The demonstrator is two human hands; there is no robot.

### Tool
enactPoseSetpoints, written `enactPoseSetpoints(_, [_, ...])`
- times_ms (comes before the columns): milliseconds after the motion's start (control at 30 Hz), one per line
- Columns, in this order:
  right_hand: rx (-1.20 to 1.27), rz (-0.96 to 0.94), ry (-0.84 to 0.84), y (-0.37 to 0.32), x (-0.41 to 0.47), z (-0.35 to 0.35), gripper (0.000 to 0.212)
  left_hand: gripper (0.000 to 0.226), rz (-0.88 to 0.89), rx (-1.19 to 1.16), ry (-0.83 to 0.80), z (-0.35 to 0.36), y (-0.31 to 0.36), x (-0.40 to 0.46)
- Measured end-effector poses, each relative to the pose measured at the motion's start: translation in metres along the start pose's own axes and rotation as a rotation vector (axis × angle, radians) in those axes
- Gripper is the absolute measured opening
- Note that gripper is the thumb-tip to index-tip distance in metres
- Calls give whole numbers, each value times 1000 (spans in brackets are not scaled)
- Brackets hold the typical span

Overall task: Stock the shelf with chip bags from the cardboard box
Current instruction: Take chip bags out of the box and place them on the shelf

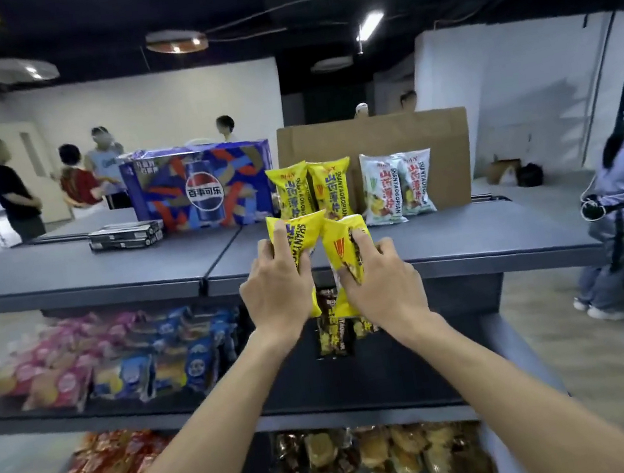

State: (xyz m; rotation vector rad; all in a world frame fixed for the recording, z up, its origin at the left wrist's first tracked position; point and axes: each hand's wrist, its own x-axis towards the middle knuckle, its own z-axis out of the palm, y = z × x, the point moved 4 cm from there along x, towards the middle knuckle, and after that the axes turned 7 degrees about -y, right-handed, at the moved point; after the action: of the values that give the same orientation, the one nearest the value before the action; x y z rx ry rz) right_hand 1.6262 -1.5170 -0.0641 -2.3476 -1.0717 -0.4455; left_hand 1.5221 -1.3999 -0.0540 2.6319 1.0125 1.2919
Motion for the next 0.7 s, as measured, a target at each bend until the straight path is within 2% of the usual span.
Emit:
enactPoseSetpoints(133, [25, -8, 54, -1, 58, -5, 56, 53, 13, 28, 32, 13, 2, 54])
enactPoseSetpoints(400, [-43, 37, 35, 26, 153, 24, 47, 56, -35, 71, -71, 79, -4, 121])
enactPoseSetpoints(700, [-48, 53, 92, 33, 229, 52, 53, 54, -83, 48, -71, 128, -7, 177])
